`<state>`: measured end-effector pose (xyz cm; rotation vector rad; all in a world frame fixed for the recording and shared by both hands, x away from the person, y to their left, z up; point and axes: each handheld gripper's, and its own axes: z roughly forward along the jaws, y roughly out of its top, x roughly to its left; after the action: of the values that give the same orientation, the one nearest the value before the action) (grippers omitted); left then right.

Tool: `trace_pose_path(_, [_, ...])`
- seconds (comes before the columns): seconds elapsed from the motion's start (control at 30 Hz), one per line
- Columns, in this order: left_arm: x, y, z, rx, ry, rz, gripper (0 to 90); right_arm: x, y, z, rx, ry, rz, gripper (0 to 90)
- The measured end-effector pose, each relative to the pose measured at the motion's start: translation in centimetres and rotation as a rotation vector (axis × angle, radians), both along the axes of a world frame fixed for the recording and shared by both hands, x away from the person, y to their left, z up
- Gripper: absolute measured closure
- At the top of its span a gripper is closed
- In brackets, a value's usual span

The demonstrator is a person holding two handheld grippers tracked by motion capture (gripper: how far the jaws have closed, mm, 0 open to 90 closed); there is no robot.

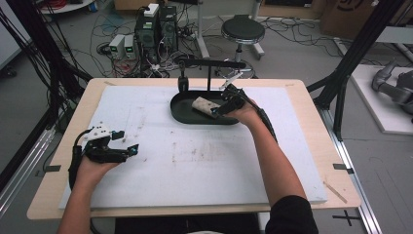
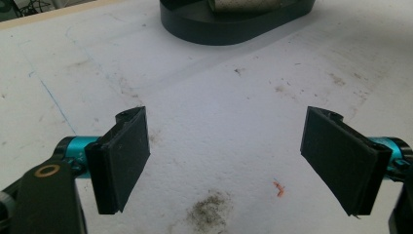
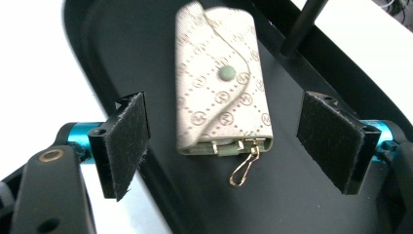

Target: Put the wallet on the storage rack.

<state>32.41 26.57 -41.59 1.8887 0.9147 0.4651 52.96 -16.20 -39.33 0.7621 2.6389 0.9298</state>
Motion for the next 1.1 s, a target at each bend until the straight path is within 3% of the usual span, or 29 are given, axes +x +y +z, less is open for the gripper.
trace_pose_path(0.2, [0.0, -0.3, 0.2, -0.005, -0.005, -0.008, 18.1, -1.5, -0.4, 1.7, 0.007, 0.0, 0.005, 20.3])
trace_pose_path(0.3, [0.1, -0.4, 0.2, -0.006, -0.005, -0.011, 18.1, -2.6, -1.1, 1.9, 0.059, -0.042, -0.009, 20.4])
trace_pose_path(0.37, [0.2, -0.5, 0.2, -0.008, -0.006, -0.014, 18.1, -3.3, -1.6, 1.8, 0.09, -0.027, -0.028, 20.4])
trace_pose_path(0.47, [0.3, -0.7, 0.2, -0.006, -0.005, -0.018, 18.1, -4.0, -2.0, 1.8, 0.064, 0.0, -0.042, 20.4])
trace_pose_path(0.57, [0.5, -0.9, 0.2, -0.008, -0.004, -0.025, 18.1, -5.2, -2.9, 2.0, 0.107, -0.058, -0.038, 20.4])
trace_pose_path(0.6, [0.6, -0.9, 0.2, -0.007, -0.004, -0.028, 18.1, -5.4, -3.2, 2.1, 0.099, -0.037, -0.045, 20.4])
trace_pose_path(0.7, [0.7, -1.1, 0.1, -0.007, 0.0, -0.031, 18.1, -6.2, -3.8, 2.4, 0.093, -0.035, -0.047, 20.4])
trace_pose_path(0.8, [0.9, -1.4, 0.1, -0.007, -0.001, -0.036, 18.1, -7.6, -4.7, 2.8, 0.157, -0.103, -0.039, 20.4])
trace_pose_path(0.87, [1.0, -1.5, 0.1, -0.007, 0.001, -0.041, 18.1, -8.1, -5.1, 2.8, 0.153, -0.08, -0.046, 20.4])
trace_pose_path(0.93, [1.0, -1.7, 0.1, -0.004, 0.002, -0.044, 18.1, -9.1, -5.7, 2.5, 0.198, -0.106, -0.044, 20.4])
trace_pose_path(1.0, [1.1, -1.8, 0.0, -0.003, 0.002, -0.049, 18.1, -9.8, -6.1, 2.3, 0.188, -0.092, -0.051, 20.4])
trace_pose_path(1.1, [1.2, -2.0, 0.0, -0.005, 0.004, -0.051, 18.1, -11.2, -7.1, 1.7, 0.245, -0.123, -0.05, 20.4])
